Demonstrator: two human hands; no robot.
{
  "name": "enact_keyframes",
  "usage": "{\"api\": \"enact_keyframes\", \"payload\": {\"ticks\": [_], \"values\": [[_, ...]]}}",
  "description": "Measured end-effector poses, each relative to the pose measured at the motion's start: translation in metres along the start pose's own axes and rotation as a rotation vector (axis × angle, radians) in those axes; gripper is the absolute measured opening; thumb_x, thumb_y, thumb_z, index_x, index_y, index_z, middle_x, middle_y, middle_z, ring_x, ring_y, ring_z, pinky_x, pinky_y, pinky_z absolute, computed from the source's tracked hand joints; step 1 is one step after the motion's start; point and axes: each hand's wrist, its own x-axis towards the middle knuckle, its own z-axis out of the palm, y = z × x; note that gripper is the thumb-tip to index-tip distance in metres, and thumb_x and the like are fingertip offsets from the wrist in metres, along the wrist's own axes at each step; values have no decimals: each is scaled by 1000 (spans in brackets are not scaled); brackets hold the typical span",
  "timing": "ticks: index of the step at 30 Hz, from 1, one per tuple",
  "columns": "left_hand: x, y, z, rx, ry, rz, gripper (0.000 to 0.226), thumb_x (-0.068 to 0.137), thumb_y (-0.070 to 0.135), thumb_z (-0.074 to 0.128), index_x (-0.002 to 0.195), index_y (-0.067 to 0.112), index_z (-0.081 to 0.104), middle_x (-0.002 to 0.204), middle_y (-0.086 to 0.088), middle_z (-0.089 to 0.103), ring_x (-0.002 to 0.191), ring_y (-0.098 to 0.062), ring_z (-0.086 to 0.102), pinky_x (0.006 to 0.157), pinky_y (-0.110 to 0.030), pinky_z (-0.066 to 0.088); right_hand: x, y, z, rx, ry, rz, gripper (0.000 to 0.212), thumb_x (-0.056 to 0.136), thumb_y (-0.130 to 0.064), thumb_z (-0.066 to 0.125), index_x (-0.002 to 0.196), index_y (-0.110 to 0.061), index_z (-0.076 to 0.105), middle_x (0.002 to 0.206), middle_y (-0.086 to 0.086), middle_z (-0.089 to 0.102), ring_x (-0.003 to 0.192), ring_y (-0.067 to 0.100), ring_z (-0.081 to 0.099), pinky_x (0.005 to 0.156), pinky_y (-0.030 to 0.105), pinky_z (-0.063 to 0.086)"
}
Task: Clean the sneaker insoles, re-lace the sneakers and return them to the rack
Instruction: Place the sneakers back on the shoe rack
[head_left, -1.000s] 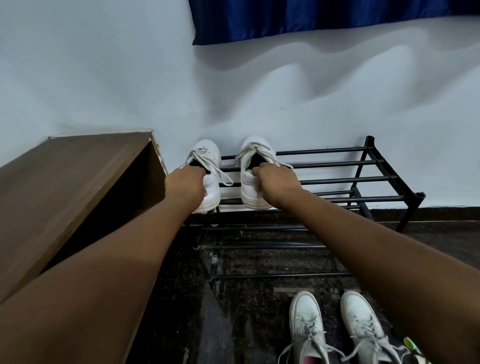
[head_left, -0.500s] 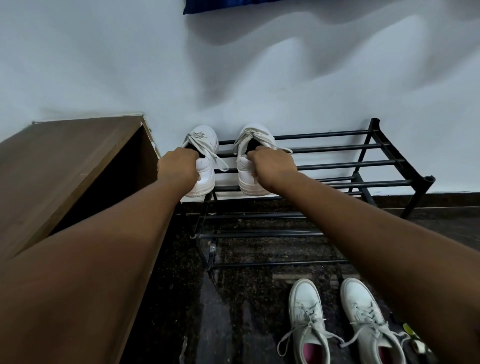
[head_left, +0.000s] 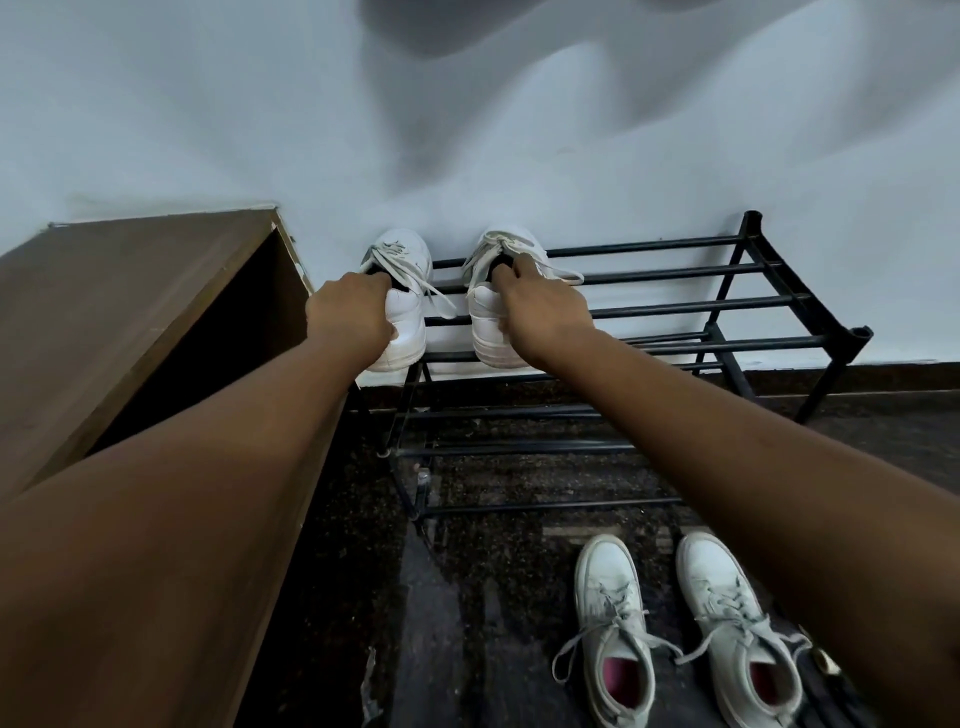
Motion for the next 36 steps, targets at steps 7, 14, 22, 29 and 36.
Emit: {"api": "enact_keyframes", "payload": {"ticks": [7, 14, 22, 29, 36], "values": [[-41, 20, -2, 84, 236, 110, 53, 79, 19, 69, 123, 4, 44, 127, -20, 41, 81, -47, 59, 56, -38, 34, -38, 23, 8, 145, 147, -74, 61, 87, -20, 60, 142, -17, 33, 143, 9, 31, 91, 40, 60, 64, 42, 47], [-151, 95, 62, -233, 233, 404, 34, 81, 25, 64, 113, 15, 57, 107, -8, 62, 66, -33, 64, 49, -35, 50, -130, 66, 50, 384, 291, -149, 41, 89, -19, 59, 128, -12, 51, 127, 7, 50, 84, 24, 62, 62, 35, 53], [-278, 179, 179, -341, -239, 649, 23, 68, 40, 62, 83, 24, 69, 78, 9, 65, 52, -12, 61, 41, -20, 43, -294, 148, 173, 295, 37, 232, 25, 89, -35, 47, 100, -19, 62, 100, 0, 62, 67, 25, 63, 49, 30, 45], [-317, 218, 223, -187, -653, 504, 55, 72, 40, 74, 118, 16, 57, 125, -2, 55, 80, -25, 68, 60, -30, 52, -391, 181, 237, 144, -353, 578, 43, 89, -27, 58, 131, -20, 52, 133, -3, 51, 93, 28, 65, 59, 36, 49], [-327, 233, 281, -113, -655, 537, 49, 20, 26, 93, 61, 16, 69, 59, -1, 62, 27, -13, 50, 27, -17, 31, -393, 188, 257, 17, -475, 613, 36, 97, -24, 42, 133, -22, 44, 134, -4, 44, 106, 23, 59, 64, 32, 44]]}}
